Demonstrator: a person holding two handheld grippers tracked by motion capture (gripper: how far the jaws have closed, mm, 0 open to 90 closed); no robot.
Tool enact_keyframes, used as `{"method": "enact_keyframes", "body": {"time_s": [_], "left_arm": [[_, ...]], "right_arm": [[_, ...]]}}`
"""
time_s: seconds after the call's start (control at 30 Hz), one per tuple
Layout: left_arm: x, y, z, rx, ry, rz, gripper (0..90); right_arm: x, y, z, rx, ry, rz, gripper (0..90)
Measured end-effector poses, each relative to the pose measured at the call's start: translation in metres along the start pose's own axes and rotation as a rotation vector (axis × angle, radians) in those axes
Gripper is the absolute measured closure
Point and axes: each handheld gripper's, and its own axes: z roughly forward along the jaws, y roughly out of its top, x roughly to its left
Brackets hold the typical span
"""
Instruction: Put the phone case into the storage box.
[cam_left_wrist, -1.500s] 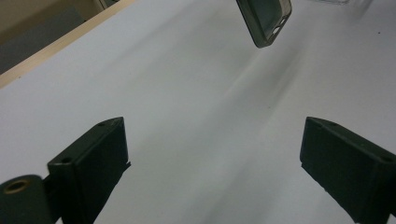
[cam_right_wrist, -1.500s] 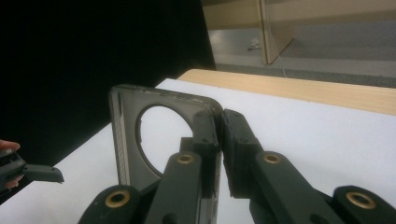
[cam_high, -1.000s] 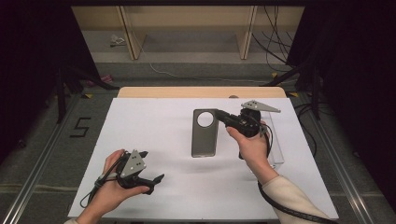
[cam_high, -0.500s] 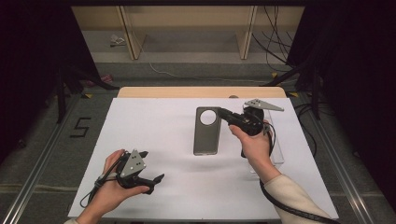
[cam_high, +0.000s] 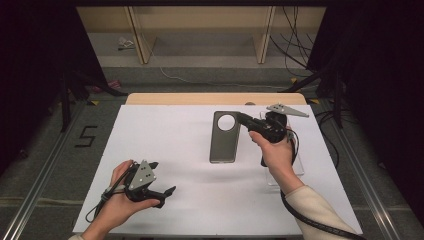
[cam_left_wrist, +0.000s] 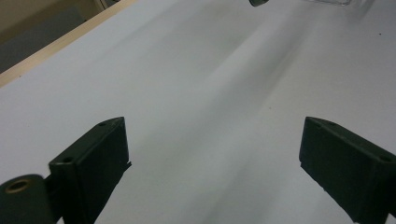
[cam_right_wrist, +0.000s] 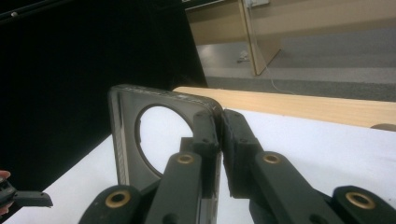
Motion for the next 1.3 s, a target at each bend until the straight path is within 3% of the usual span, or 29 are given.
{"method": "enact_keyframes", "body": {"time_s": [1.3], "left_arm": [[0.0010,0.0004,-0.0008,0.004,0.009,-0.005,8.0]], "right_arm": [[-0.0057,0.0079,-0.0086,-0.025,-0.021,-0.005,84.6]]}}
